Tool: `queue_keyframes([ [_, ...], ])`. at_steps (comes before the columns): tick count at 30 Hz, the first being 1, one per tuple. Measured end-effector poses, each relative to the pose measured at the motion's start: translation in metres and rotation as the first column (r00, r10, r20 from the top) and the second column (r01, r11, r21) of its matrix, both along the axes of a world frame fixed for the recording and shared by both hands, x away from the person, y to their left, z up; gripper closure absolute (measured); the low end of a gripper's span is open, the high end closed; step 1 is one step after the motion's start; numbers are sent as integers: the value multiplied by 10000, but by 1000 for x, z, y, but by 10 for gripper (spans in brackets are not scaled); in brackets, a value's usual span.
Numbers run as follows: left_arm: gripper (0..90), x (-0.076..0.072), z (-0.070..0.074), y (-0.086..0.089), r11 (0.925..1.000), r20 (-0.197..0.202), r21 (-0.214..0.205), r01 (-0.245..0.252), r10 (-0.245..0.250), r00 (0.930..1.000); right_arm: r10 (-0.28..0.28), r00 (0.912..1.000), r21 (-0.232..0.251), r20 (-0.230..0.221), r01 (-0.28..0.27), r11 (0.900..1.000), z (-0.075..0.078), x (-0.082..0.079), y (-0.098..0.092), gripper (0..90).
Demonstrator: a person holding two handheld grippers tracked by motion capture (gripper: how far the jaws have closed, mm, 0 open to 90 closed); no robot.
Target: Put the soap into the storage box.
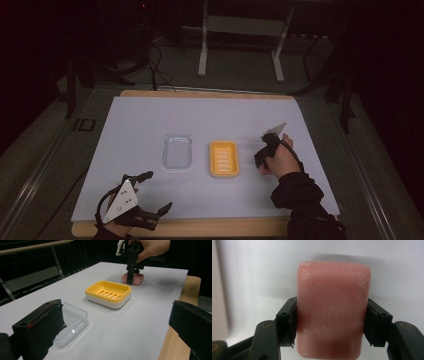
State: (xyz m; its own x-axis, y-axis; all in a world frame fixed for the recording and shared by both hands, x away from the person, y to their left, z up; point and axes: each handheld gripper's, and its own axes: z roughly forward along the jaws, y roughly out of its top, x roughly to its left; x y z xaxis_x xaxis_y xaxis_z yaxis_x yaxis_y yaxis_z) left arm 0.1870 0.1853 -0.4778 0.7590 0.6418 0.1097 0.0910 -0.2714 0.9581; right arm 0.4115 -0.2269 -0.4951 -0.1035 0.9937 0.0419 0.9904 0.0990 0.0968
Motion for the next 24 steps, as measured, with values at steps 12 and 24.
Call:
queue_keyframes([
  [12,4,0,0,-1,10000,14,51,-28,28,10000,105,9998,-172,198,-101,9998,26,-7,5,377],
  [24,4,0,0,-1,10000,20,56,-52,52,10000,-50,9961,-50,876,54,10000,63,-11,14,377],
])
